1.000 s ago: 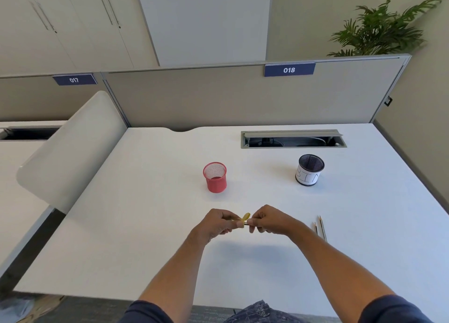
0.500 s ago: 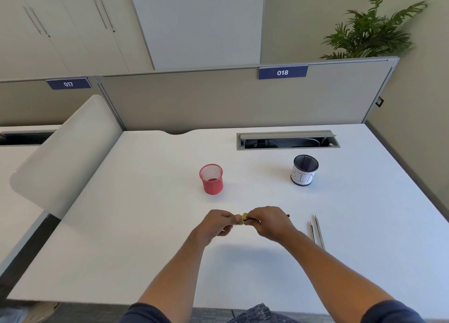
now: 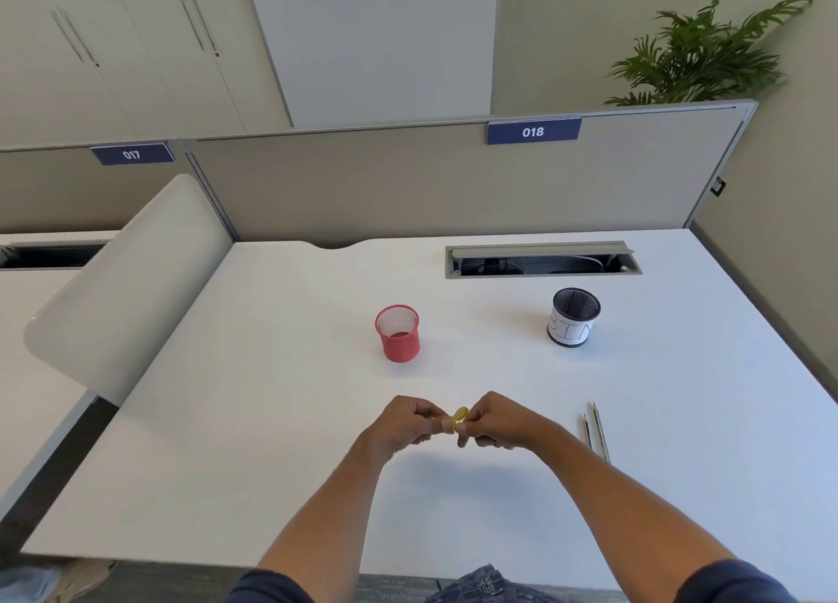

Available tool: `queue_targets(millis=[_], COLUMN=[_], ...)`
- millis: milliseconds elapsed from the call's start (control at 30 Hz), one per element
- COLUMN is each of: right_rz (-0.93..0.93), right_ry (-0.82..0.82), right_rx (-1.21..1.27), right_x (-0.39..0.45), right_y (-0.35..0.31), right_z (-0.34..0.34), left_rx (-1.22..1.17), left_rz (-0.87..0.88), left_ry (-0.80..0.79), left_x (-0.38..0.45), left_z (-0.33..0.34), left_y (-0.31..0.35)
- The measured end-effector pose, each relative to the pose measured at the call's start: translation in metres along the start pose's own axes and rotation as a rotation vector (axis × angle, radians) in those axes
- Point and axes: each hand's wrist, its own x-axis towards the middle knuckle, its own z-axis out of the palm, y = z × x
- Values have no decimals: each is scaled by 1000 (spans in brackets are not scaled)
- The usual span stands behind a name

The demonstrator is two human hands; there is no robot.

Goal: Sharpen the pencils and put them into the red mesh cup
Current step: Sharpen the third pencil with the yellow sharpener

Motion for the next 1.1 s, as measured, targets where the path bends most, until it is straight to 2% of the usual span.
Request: queue_targets(millis=[67, 200, 300, 367, 433, 500, 600, 667, 733, 833, 933, 1100], right_rz=[-14, -15, -88, -211, -454, -692, -749, -618, -373, -114, -39, 6], right_ry=[-17, 54, 125, 273, 529, 664, 699, 639, 478, 348, 196, 35], right_rx=[12, -8, -165, -445, -808, -919, -940, -953, -912, -607, -300, -142], right_x=[3, 7, 9, 10, 13, 14, 13, 12, 14, 15, 17, 14], right_y=[0, -3, -2, -2, -1, 1, 1, -1, -2, -5, -4, 2], right_z=[0, 1, 4, 5, 8, 9, 7, 7, 6, 4, 1, -1], left_rx=[-10, -22, -49, -83, -128, -200, -241, -232, -213, -160, -81, 46], left_rz=[12, 9, -13, -27, -42, -52, -54, -39, -28, -18, -13, -23], left_ry=[14, 18, 23, 43, 65, 70, 65, 53, 45, 26, 18, 13], left_x=[1, 4, 4, 3, 3, 3, 4, 4, 5, 5, 2, 1], left_z=[-4, -10, -10, -11, -11, -12, -11, -10, -9, -8, -6, -6], left_y=[1, 2, 2, 1, 0, 1, 2, 2, 2, 0, 0, 0])
